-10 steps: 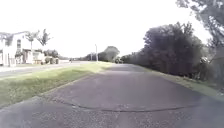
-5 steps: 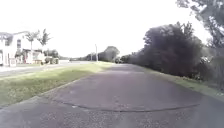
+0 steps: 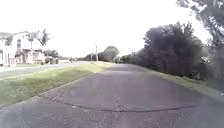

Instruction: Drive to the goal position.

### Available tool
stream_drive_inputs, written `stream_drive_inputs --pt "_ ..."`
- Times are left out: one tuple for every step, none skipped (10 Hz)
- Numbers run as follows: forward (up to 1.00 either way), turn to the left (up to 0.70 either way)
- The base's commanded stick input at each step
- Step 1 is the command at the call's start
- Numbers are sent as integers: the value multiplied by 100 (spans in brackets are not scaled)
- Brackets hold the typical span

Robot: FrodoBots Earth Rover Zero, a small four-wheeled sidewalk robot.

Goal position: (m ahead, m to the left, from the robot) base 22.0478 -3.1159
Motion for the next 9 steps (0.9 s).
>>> stream_drive_inputs --pt "6 0" --pt "5 0" --pt "5 0" --pt "5 0" --pt "5 0" --pt "6 0" --pt "6 0" --pt "6 0" --pt "6 0"
